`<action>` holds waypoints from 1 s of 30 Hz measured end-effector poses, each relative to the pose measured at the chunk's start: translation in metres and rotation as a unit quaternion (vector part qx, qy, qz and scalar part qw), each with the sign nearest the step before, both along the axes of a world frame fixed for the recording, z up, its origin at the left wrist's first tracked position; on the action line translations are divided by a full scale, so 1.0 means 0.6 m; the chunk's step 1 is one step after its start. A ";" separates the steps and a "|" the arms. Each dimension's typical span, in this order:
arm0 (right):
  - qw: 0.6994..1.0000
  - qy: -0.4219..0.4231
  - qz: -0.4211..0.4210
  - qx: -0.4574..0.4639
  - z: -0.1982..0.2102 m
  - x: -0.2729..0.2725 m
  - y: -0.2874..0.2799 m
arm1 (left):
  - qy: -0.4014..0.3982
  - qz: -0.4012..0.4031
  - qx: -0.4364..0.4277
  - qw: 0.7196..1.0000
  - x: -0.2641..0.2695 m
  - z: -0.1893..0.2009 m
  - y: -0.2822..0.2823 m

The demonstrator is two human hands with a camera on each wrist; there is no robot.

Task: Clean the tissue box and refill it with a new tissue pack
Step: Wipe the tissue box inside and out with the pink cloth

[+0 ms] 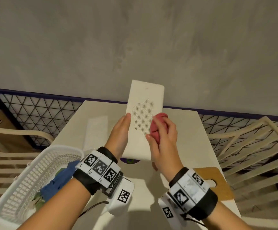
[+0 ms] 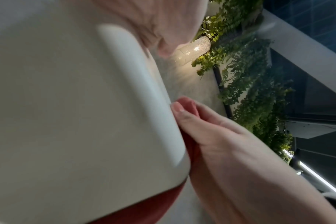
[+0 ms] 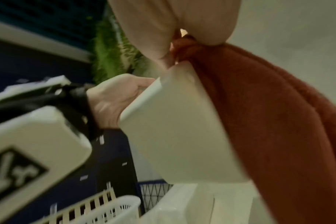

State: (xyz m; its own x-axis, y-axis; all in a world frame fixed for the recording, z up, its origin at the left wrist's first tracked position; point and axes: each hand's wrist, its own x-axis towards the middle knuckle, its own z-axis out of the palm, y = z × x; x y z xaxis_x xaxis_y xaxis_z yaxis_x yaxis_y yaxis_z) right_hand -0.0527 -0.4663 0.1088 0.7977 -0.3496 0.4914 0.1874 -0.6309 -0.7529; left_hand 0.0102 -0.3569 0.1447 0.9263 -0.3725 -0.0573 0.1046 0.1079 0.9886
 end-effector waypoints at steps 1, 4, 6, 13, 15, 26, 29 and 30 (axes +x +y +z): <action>0.996 -0.031 -0.009 -0.081 0.000 -0.003 0.007 | 0.004 -0.004 -0.005 1.000 0.000 0.002 -0.002; 0.959 -0.054 0.061 -0.270 -0.005 -0.020 0.029 | 0.039 -0.035 -0.014 0.999 0.011 -0.005 -0.002; 0.936 -0.005 0.109 -0.333 0.001 -0.030 0.038 | 0.054 -0.043 0.005 0.998 0.009 -0.005 -0.001; 0.942 0.056 0.029 -0.328 0.033 0.009 -0.007 | -0.110 0.081 0.143 0.980 -0.006 -0.013 0.005; 0.919 0.014 0.079 -0.386 0.024 -0.007 0.017 | -0.081 0.048 0.096 0.991 -0.005 -0.013 0.005; 0.947 0.056 0.070 -0.308 0.043 0.046 -0.014 | -0.151 0.039 0.159 0.975 -0.017 -0.008 0.000; 0.950 0.068 0.046 -0.301 0.059 0.060 -0.033 | -0.206 0.026 0.198 0.958 -0.015 -0.013 0.007; 0.958 0.070 0.013 -0.279 0.066 0.071 -0.044 | -0.231 0.020 0.209 0.950 -0.016 -0.014 0.010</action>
